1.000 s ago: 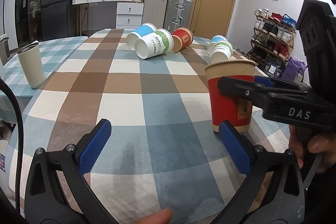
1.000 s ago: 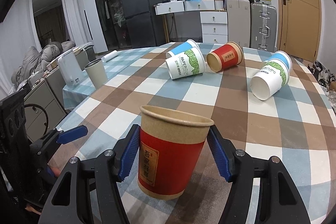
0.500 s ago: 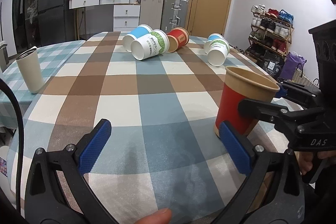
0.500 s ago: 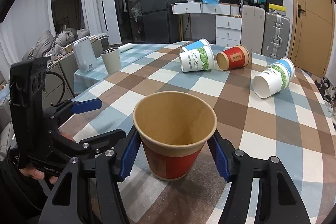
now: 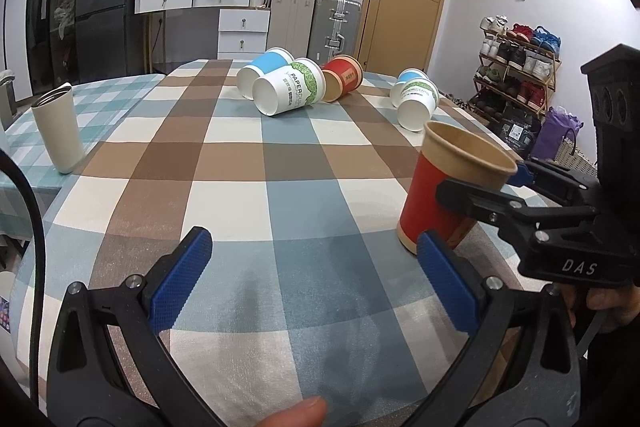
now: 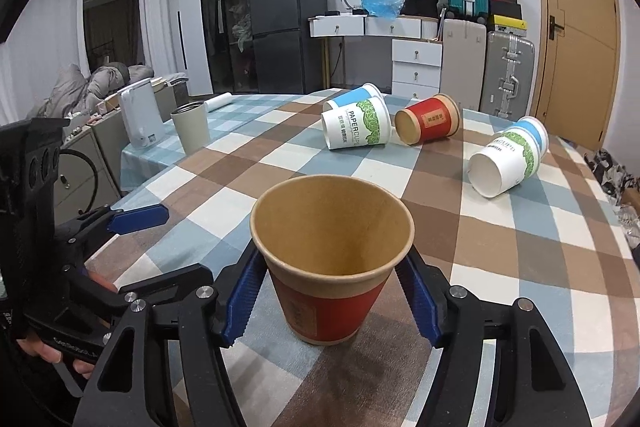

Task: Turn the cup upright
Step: 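Rotate the red cup rim-up with the right tool and set it down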

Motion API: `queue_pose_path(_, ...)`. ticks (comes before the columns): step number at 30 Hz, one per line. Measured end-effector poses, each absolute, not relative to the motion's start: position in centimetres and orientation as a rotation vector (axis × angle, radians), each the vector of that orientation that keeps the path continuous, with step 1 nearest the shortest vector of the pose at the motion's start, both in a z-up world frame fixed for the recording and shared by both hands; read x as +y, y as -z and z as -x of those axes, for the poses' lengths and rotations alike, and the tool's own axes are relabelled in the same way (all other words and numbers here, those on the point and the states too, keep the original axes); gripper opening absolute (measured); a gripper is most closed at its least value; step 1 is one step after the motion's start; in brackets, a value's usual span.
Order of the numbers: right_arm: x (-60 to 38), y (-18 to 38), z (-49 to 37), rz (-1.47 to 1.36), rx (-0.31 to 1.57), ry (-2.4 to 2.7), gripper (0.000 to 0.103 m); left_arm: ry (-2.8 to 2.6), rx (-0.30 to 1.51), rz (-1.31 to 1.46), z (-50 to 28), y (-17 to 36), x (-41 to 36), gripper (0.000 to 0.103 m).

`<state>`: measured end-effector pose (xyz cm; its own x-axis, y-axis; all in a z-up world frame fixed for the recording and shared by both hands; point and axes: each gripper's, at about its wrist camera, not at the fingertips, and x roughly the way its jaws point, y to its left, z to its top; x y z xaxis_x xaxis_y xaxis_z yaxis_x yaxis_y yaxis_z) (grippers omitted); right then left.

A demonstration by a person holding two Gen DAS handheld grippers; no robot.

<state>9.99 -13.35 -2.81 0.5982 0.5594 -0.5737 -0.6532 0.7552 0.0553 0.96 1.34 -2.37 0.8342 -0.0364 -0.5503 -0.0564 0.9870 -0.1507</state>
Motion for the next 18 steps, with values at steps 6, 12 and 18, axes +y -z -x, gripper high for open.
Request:
queue_pose_path(6, -14.5, 2.9, -10.0, 0.142, 0.599, -0.702, 0.087, -0.018, 0.557, 0.168, -0.8, 2.1, 1.2, 0.102)
queue_pose_path(12, -16.7, 2.0, -9.2, 0.067, 0.553, -0.741, 0.101, -0.016, 0.523, 0.171, -0.6, 1.4, 1.0, 0.102)
queue_pose_path(18, -19.9, 1.2, -8.4, 0.000, 0.460, -0.750, 0.103, -0.010, 0.477, 0.143, -0.5, 0.3, 0.3, 0.102)
